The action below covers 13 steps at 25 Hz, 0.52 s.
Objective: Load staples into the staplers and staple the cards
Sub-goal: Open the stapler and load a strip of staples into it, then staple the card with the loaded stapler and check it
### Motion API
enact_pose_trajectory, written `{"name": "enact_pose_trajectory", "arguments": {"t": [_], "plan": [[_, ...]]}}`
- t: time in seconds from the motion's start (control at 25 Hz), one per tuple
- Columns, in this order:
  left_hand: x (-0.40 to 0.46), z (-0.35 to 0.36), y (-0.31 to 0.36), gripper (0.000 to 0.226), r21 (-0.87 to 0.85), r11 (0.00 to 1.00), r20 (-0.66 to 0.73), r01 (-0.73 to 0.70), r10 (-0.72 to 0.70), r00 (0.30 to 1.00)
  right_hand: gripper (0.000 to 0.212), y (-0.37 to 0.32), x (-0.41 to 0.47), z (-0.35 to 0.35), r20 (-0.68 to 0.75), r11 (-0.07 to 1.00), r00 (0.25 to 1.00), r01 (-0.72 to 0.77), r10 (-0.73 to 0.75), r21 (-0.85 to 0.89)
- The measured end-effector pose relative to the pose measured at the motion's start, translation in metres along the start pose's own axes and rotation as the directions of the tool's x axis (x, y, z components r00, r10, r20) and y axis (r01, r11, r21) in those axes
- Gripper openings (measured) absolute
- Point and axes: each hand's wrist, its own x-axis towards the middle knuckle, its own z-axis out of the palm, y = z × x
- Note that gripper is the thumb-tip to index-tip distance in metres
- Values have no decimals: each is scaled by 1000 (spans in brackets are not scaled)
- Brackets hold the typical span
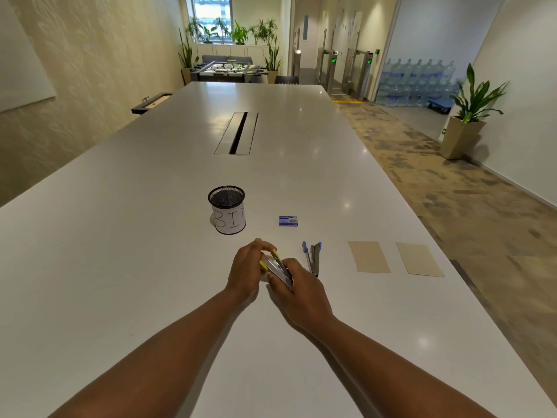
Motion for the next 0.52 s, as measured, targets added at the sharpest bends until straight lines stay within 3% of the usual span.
{"name": "enact_pose_trajectory", "arguments": {"t": [0.28,0.36,0.52], "plan": [[-11,20,-5,29,96,994,-27,-42,45,999,9,10,-5,-26,-184,929,970,-84,159,360],[-17,39,2,30,201,972,25,-121,118,993,12,26,-9,-44,-244,919,949,-94,198,383],[-18,91,22,23,432,835,227,-341,265,937,18,67,-15,-93,-371,919,877,-169,305,357]]}}
